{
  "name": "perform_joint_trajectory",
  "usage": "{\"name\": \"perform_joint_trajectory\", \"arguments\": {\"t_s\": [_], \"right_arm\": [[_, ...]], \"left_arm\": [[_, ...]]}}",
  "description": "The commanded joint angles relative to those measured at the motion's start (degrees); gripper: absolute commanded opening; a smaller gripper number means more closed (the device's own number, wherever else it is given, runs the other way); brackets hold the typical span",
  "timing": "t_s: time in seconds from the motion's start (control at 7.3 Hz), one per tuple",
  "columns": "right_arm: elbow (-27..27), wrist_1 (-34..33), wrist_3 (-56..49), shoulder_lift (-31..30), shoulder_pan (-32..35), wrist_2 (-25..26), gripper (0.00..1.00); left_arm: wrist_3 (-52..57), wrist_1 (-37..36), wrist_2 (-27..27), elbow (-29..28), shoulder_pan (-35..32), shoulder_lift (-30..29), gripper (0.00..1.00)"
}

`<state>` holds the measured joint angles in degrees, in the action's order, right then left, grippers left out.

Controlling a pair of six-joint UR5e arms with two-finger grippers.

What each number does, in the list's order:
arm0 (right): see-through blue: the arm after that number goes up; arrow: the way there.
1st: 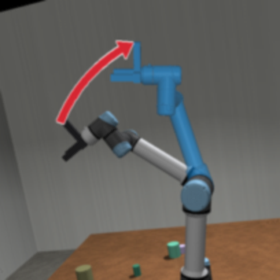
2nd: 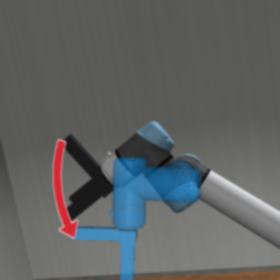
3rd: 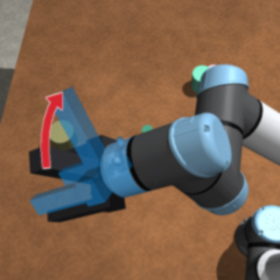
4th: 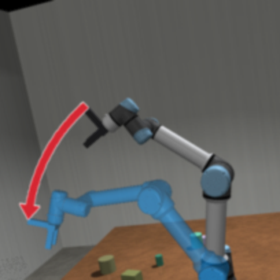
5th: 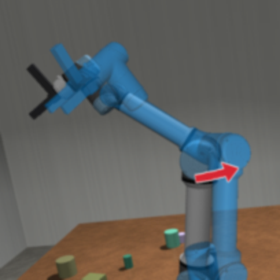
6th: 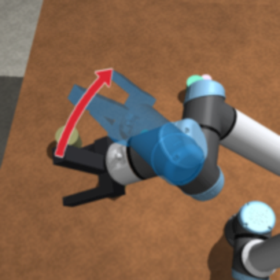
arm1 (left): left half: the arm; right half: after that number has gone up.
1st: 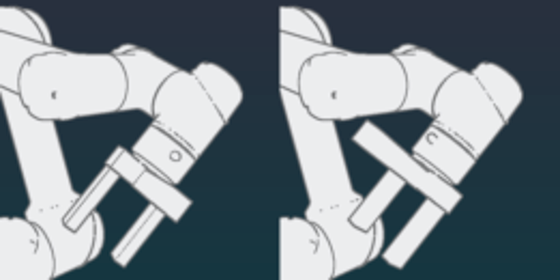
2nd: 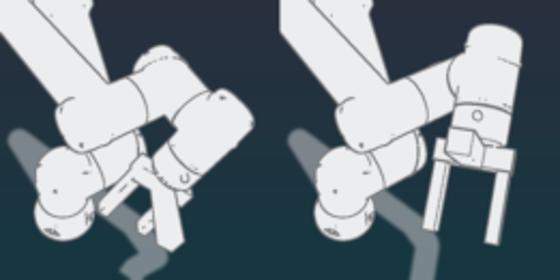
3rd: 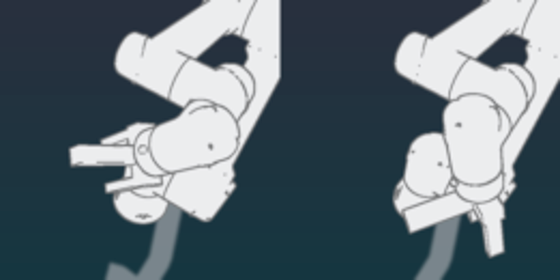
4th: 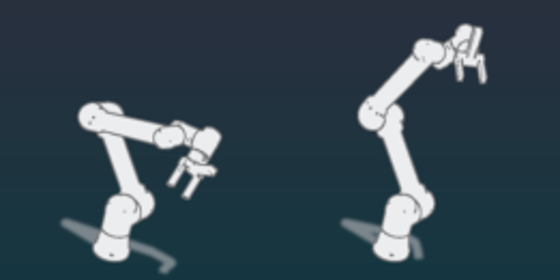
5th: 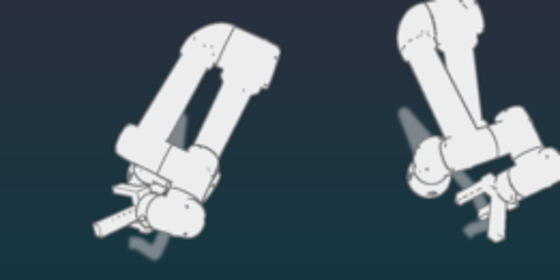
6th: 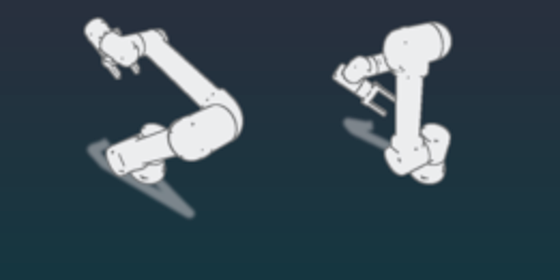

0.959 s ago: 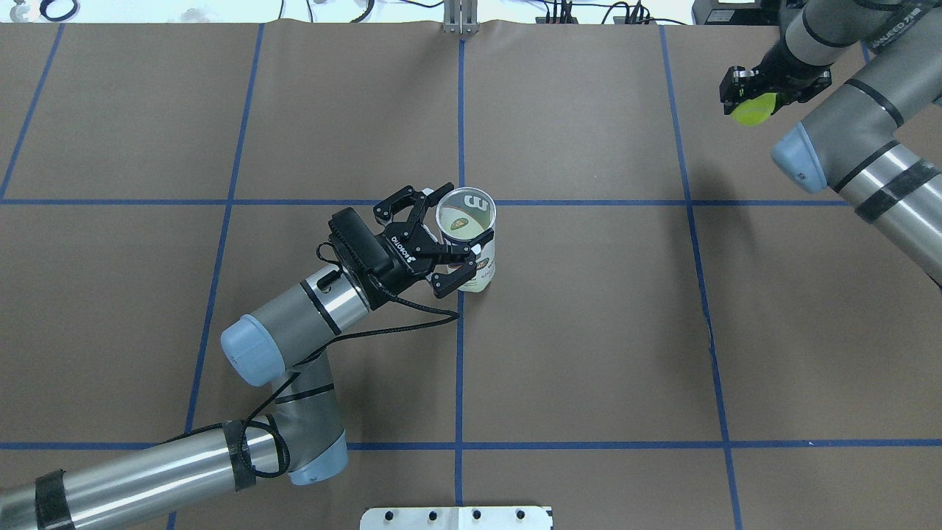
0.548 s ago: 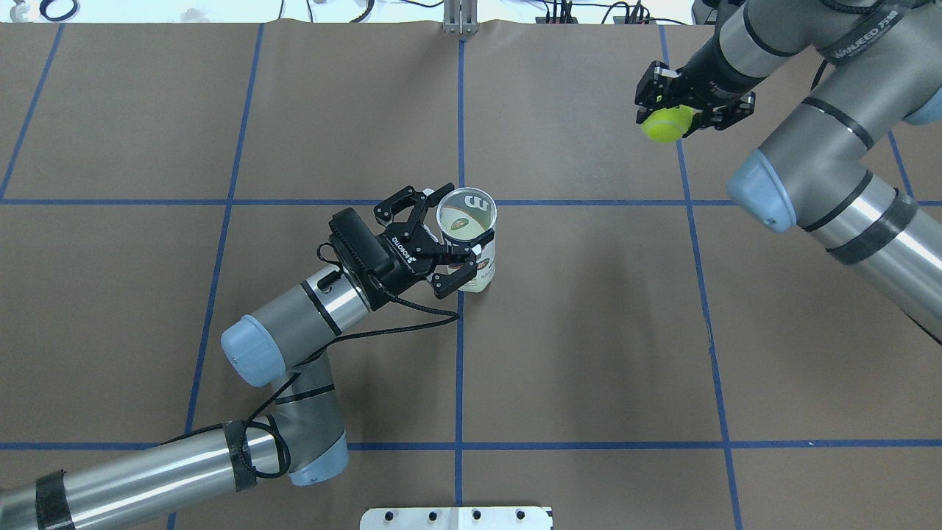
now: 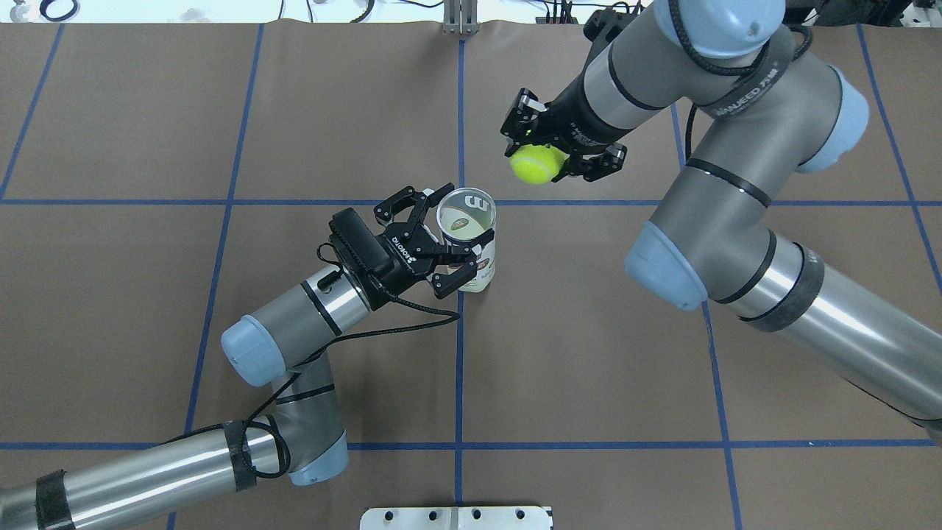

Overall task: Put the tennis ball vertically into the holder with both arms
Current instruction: 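Carry the second ball with the right gripper above the can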

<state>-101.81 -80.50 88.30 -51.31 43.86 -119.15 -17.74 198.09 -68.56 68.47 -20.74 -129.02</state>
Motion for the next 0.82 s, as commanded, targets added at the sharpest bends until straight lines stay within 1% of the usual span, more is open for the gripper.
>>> {"name": "perform_joint_trajectory", "arguments": {"t_s": [0.0, 0.14, 0.68], "right_arm": [[-0.4, -1.8, 3.8, 3.8, -3.3, 2.3, 0.00], [-0.4, -3.4, 3.8, 5.2, -4.0, 2.9, 0.00], [-1.1, -3.5, 3.7, 4.6, -6.7, 4.9, 0.00]], "left_arm": [[0.1, 0.0, 0.0, 0.0, 0.0, -0.1, 0.88], [0.1, 0.0, 0.1, 0.0, 0.0, -0.1, 0.88], [0.1, -0.1, 0.1, -0.1, 0.0, -0.1, 0.88]]}}
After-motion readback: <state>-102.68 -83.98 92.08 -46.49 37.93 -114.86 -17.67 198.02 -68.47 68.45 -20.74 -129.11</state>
